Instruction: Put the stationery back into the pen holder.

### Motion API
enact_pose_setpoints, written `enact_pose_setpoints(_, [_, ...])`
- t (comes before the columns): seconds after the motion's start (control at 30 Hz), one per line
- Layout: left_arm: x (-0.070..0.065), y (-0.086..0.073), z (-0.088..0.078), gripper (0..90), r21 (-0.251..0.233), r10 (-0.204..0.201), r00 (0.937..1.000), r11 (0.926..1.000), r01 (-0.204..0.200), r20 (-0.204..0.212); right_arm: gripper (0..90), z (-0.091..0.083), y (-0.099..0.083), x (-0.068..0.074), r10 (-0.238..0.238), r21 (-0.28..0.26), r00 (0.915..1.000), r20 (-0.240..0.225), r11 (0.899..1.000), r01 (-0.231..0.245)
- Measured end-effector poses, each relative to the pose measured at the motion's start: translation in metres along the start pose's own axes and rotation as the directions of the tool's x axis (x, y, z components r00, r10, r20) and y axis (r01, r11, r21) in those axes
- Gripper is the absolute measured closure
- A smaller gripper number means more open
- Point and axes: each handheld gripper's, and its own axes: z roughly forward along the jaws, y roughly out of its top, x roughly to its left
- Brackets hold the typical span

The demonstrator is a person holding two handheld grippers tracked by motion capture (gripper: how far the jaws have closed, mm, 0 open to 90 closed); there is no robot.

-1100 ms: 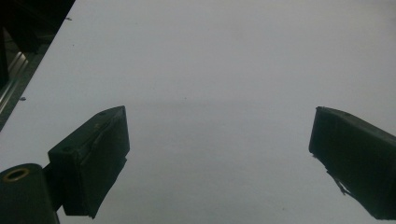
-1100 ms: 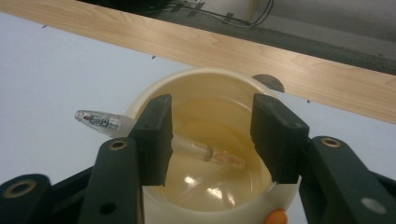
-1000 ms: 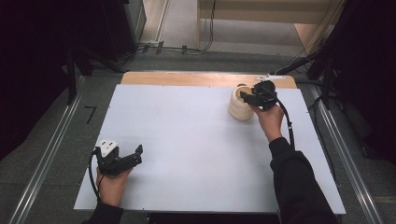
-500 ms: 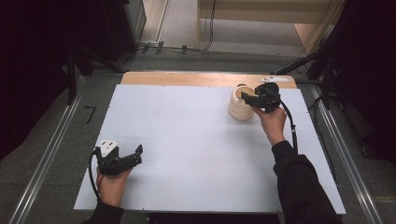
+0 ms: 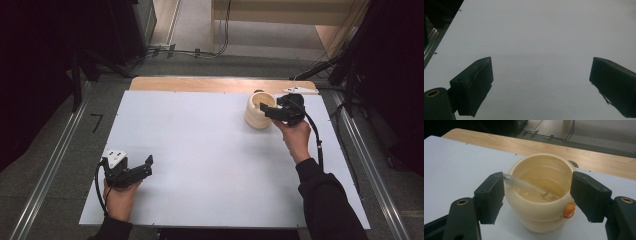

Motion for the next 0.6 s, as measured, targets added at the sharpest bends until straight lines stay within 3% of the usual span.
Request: enact_pose_setpoints(0.6, [-0.001, 0.0, 0.001, 5.8, 0.001, 0.0, 1.0, 1.0, 0.0, 0.0, 16.6, -0.005, -0.025, 0.004, -0.003, 0.029, 1.0, 0.009, 1.0, 0.003])
